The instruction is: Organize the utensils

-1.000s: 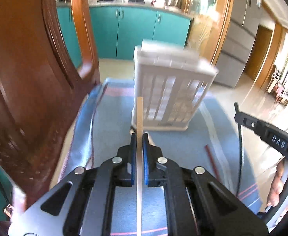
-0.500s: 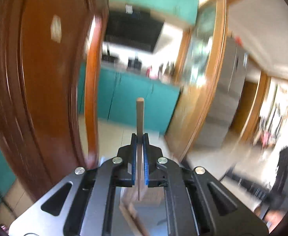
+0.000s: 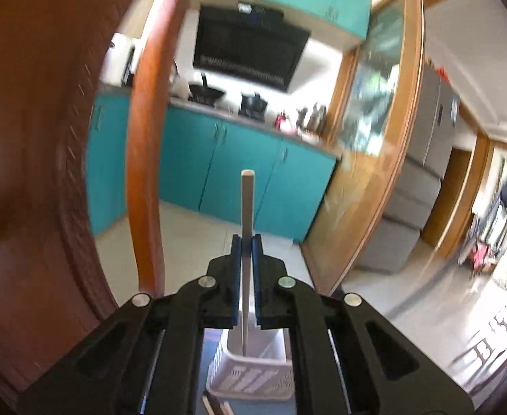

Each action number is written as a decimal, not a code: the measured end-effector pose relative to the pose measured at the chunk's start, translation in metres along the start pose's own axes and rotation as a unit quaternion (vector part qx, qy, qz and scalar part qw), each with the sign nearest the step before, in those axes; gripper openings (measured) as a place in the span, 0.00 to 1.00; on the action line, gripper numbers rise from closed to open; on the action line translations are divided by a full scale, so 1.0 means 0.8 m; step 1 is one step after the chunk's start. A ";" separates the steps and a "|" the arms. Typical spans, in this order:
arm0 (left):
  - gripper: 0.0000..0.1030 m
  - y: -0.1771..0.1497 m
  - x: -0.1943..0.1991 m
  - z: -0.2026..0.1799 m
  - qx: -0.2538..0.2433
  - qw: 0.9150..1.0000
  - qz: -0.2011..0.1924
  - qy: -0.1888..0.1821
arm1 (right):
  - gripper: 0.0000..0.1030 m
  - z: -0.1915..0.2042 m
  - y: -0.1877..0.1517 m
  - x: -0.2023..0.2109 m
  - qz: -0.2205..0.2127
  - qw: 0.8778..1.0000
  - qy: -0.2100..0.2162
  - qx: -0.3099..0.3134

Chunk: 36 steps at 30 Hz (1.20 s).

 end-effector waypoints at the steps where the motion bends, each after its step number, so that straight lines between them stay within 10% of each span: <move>1: 0.07 -0.005 -0.006 -0.002 -0.004 1.000 0.008 -0.003 | 0.07 -0.005 -0.005 -0.008 -0.009 1.000 -0.007 -0.003; 13: 0.25 -0.040 0.012 0.015 0.020 0.999 0.032 -0.019 | 0.08 -0.057 -0.115 -0.079 0.075 0.995 -0.062 0.010; 18: 0.26 -0.063 0.046 0.032 0.022 0.999 0.020 0.013 | 0.42 -0.066 -0.116 -0.029 0.034 0.997 -0.062 0.010; 24: 0.26 -0.151 0.000 0.038 0.030 0.983 0.181 -0.012 | 0.42 -0.131 -0.125 0.038 -0.026 0.993 -0.099 -0.053; 28: 0.26 -0.207 -0.045 0.011 -0.003 0.959 0.281 -0.034 | 0.42 -0.182 -0.161 0.012 0.063 0.982 -0.153 -0.087; 32: 0.26 -0.239 -0.066 -0.013 -0.018 0.945 0.322 -0.054 | 0.42 -0.203 -0.219 -0.048 0.213 0.955 -0.185 -0.092; 36: 0.26 -0.262 -0.079 -0.023 -0.036 0.937 0.344 -0.050 | 0.42 -0.190 -0.256 -0.072 0.269 0.941 -0.196 -0.064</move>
Point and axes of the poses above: each gripper's, at about its wrist camera, not at the fingertips, and x roughly against the way its jaws point, z to its left, y to its top, the point moved 3 cm from there along -x, roughly the way its jaws point, and after that the axes turned 12 degrees about -x, right-handed, at the moved point
